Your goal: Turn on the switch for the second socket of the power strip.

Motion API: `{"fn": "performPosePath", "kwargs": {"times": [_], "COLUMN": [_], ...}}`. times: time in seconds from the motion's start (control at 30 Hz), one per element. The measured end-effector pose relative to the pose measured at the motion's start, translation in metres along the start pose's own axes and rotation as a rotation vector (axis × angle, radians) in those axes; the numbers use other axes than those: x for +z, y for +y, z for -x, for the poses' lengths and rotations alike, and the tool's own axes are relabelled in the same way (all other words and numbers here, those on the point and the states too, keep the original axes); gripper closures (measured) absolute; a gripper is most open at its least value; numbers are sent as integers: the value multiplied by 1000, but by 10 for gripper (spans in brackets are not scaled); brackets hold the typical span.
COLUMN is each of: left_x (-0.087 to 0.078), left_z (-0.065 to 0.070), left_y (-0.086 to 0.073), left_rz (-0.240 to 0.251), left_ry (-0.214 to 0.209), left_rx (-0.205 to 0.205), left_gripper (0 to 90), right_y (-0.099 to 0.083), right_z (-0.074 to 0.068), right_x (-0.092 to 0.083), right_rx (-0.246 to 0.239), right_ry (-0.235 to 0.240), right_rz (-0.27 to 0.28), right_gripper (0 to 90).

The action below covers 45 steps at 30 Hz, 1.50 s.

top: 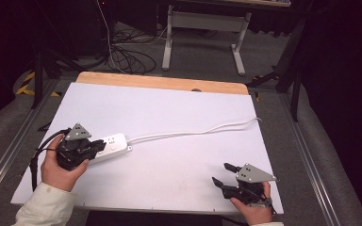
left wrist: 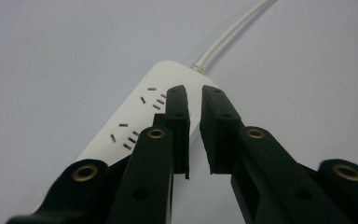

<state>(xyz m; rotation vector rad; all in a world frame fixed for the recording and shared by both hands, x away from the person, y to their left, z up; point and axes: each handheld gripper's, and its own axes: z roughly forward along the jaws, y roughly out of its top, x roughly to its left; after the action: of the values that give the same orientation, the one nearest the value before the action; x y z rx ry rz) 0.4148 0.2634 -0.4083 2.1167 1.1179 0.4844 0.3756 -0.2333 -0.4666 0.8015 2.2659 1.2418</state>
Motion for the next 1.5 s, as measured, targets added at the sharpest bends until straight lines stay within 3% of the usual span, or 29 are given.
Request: {"fn": "performPosePath", "kwargs": {"times": [0.2,0.4,0.73,0.97,1.23,1.5], "left_x": [4,12,21,25,33,38], "left_z": [-3,-6,-11,-13,-15,-17], "left_y": [1,3,4,5,5,5], "left_rz": [-27,-106,-185,-209,-263,-282], "left_ry": [19,24,49,33,42,51], "left_rx": [-28,-51,-72,-80,-86,-85], "left_gripper": [900,900,900,900,900,900], "right_y": [0,0,0,0,0,0], "right_z": [0,0,0,0,0,0], "right_x": [0,0,0,0,0,0], "right_rx": [-3,-5,-6,-8,-10,-10], "right_ry": [1,0,0,2,3,2], "right_rz": [1,2,1,-1,0,-1], "right_gripper": [342,338,337,336,336,336]}}
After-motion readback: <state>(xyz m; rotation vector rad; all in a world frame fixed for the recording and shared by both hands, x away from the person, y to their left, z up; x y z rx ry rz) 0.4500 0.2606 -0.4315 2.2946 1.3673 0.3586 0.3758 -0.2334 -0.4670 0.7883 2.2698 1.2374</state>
